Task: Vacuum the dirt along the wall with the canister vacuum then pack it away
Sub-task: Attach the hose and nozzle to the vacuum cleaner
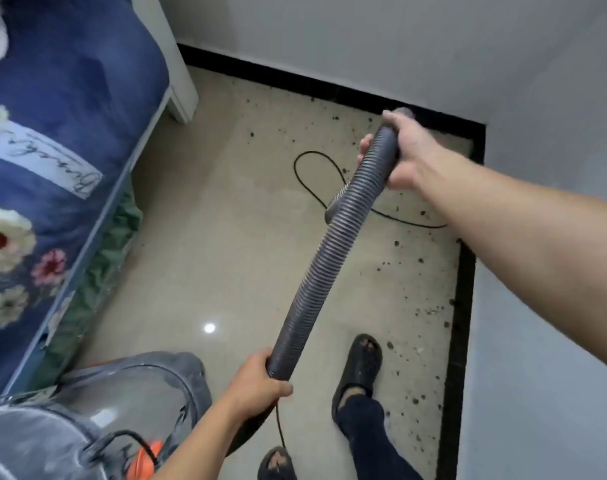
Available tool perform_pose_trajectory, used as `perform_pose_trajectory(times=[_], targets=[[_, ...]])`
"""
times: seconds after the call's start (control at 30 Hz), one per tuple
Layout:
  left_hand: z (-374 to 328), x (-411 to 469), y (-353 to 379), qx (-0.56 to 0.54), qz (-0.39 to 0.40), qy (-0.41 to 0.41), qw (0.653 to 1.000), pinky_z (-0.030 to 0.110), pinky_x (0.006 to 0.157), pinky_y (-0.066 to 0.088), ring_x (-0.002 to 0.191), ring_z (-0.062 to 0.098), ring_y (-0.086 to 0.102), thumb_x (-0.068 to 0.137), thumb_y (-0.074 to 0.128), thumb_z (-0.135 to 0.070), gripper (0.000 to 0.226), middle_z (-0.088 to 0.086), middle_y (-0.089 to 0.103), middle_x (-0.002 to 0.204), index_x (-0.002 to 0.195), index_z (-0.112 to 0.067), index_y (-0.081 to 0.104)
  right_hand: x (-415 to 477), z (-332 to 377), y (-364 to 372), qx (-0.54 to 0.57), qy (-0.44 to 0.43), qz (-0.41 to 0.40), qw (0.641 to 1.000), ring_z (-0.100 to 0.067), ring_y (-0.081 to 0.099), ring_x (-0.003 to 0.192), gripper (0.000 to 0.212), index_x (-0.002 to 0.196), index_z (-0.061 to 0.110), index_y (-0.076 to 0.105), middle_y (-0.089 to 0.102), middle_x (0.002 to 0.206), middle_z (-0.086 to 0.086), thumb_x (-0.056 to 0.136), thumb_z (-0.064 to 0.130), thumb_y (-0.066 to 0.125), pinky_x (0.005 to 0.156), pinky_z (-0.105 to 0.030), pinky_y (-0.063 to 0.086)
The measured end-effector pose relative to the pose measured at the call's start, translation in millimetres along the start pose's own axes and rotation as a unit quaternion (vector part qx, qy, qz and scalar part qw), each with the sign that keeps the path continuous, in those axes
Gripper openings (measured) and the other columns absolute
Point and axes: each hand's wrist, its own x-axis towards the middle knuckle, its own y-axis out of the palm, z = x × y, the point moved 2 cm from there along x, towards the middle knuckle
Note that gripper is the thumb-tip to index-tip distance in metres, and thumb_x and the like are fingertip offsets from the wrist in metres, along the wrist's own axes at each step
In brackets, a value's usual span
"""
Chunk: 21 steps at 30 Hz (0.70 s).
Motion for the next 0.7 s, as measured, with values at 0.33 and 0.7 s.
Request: perform_pose_trajectory(times=[0.33,0.7], targets=[[-180.1,44.7,-48.8,-0.085,-0.056,0.12,0.988,0.026,0.051,0.029,0.058,0.013,0.035,0.065,0.067,0.0,0.028,-0.003,0.037,0.063,0.073,-0.018,0.047,53.9,90.5,-8.8,0.062,0.044,-0.005,0.997,-0.019,0.061,0.061,0.038,0.104,0.007,0.054,0.06,0.077,-0.007,0.083,0.035,0.07,0.079,-0.033,0.056],[-293.6,97.5,-116.1,-0.091,-0.177,0.124,0.972,0.023,0.047,0.04,0.049,0.007,0.044,0.064,0.077,-0.004,0.031,-0.005,0.049,0.061,0.073,-0.015,0.05,97.9,132.5,88.7,-0.081,0.077,0.122,0.986,-0.024,0.065,0.082,0.016,0.097,0.006,0.059,0.063,0.085,-0.008,0.091,0.018,0.067,0.083,-0.041,0.055]])
